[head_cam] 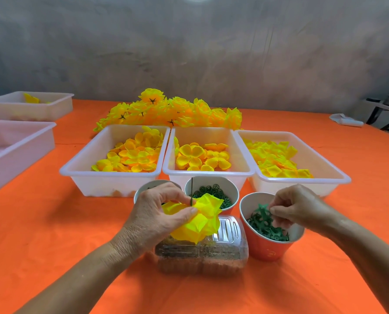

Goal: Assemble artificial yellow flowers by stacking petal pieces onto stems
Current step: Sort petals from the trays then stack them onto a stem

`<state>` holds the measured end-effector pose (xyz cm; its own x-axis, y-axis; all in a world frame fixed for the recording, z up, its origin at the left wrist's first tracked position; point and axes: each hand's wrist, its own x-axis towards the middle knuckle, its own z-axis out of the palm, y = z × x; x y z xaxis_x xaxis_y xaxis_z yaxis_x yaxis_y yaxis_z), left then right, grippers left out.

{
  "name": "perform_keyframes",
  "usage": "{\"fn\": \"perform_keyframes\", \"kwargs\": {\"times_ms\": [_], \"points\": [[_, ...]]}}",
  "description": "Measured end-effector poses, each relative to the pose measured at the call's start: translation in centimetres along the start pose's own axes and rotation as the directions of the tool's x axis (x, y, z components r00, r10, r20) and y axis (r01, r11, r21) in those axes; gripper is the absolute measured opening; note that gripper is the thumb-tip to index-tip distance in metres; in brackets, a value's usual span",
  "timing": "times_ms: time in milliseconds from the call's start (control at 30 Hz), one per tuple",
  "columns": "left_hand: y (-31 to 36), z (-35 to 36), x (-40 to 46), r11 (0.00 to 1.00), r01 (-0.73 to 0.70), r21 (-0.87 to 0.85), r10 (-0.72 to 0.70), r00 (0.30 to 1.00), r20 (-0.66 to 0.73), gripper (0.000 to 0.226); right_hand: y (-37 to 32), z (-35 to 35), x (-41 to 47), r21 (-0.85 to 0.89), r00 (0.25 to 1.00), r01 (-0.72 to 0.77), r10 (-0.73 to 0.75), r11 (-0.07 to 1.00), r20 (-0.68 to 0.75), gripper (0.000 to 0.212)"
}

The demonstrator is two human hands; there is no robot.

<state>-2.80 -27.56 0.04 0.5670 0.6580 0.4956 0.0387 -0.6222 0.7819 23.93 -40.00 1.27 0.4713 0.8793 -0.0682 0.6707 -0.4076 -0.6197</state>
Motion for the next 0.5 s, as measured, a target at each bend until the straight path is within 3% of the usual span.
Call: {"fn": "perform_keyframes", "kwargs": {"times_ms": [167,300,500], "points": [[0.0,0.1,0.0,1.000,0.005,-0.002,-0.005,1.000,-0.003,0.010,0.1,0.9,-0.2,0.031,0.999,-0.029,0.028,0.999,0.028,0.011],[-0.2,0.1,0.1,1.000,0.010,0.003,-0.010,1.000,0.007,0.008,-0.2,1.2,-0.1,0.041,1.000,0.004,-0.004,0.999,-0.005,0.023],[-0.4,0.1,0.0,1.000,0.022,0.000,-0.022,1.000,0.017,0.008,-0.7,1.8,-0.3,-0.118,1.000,0.009,-0.007,0.993,0.017,0.039]]}}
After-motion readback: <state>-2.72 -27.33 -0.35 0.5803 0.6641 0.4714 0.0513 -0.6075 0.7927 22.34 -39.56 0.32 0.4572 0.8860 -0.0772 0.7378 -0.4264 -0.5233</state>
